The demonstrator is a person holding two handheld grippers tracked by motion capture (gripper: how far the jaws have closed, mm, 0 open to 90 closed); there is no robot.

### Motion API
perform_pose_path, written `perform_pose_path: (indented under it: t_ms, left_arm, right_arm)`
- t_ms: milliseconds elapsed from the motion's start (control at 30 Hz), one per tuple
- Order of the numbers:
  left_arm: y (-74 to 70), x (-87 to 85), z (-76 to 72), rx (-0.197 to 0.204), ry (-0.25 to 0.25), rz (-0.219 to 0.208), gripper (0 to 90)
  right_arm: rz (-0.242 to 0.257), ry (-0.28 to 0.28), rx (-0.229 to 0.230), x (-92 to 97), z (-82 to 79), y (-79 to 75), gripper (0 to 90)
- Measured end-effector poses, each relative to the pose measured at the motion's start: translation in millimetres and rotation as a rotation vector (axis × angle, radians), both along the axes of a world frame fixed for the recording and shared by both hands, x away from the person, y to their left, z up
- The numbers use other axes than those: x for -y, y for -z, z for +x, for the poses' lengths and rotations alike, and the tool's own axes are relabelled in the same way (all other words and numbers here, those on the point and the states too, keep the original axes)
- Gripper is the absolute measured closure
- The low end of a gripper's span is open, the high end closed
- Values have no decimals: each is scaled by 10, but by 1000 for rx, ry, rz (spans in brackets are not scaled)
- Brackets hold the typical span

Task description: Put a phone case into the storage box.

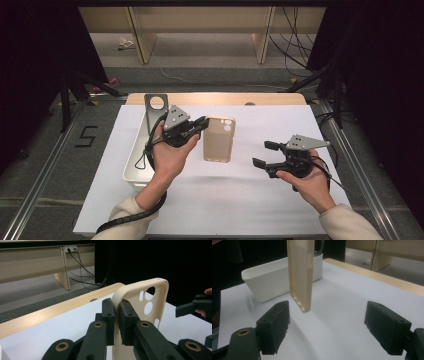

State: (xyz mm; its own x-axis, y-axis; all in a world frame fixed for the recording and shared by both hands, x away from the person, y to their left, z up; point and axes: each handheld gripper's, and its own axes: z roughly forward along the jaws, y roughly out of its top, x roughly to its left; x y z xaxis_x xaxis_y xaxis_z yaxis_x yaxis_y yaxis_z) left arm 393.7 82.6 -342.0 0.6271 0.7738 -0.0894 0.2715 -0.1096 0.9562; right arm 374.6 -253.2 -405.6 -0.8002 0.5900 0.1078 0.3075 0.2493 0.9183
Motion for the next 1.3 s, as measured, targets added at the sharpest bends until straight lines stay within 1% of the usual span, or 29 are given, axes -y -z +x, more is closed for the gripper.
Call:
perform_pose_path:
  t_ms: [267,500,633,967,1133,1300]
  left_arm:
    - [-42,-86,20,18,-18,10,831]
    - [-56,-151,49,25,-12,15,831]
    - [-75,-183,55,31,-19,18,831]
    - [-115,-286,77,41,-36,13,831]
    - [-128,-336,93,47,-43,18,831]
    - [-162,-403,106,53,-49,7,831]
  right_arm:
    - [-11,-1,-6,11,-24,16,200]
    - [-18,1,-11,24,-36,29,191]
    - [-24,3,-10,27,-48,35,186]
    - [-26,9,-11,47,-79,38,180]
    - [-25,13,-12,60,-93,42,179]
    - [-29,13,-13,68,-105,46,179]
